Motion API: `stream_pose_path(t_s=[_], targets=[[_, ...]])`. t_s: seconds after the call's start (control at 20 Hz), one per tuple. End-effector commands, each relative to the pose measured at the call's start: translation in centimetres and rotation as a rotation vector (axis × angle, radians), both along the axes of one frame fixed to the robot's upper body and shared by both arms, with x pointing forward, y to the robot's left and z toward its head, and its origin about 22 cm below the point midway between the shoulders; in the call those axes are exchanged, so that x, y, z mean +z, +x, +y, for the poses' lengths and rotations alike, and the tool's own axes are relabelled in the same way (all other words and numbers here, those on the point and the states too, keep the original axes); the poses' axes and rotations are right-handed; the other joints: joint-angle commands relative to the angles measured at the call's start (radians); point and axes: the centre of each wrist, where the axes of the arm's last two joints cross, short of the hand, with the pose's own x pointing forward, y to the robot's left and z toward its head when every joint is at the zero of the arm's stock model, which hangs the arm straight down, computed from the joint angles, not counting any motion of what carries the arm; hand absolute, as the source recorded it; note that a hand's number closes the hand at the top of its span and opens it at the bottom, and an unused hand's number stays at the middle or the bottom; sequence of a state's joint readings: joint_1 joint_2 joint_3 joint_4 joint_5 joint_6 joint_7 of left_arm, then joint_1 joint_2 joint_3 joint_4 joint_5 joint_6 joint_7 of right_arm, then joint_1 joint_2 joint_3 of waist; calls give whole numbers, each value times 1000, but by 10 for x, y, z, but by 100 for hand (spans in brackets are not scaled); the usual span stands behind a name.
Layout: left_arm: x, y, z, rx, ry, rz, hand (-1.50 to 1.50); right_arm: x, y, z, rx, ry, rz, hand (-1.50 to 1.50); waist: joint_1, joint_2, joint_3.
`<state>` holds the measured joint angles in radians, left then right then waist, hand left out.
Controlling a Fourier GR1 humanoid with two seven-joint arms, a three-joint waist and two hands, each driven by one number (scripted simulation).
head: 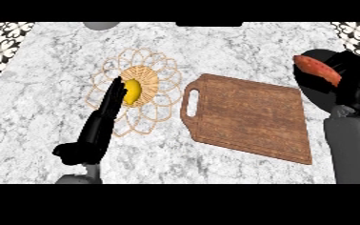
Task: Pick the sweet potato from the cutting board and place it in the pan
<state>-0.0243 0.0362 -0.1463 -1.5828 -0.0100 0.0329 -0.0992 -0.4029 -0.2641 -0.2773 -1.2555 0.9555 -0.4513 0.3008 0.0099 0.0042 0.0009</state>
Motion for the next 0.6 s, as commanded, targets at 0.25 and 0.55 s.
stream_pose_path(t_s=[0.25,0.55], targets=[[16,7,0,-21,2,-14,0,-12,10,-93,-156,-37,-170,150,16,5,2],[-6,5,-18,-16,3,-18,0,-4,20,-129,-148,-25,-176,150,24,9,2]])
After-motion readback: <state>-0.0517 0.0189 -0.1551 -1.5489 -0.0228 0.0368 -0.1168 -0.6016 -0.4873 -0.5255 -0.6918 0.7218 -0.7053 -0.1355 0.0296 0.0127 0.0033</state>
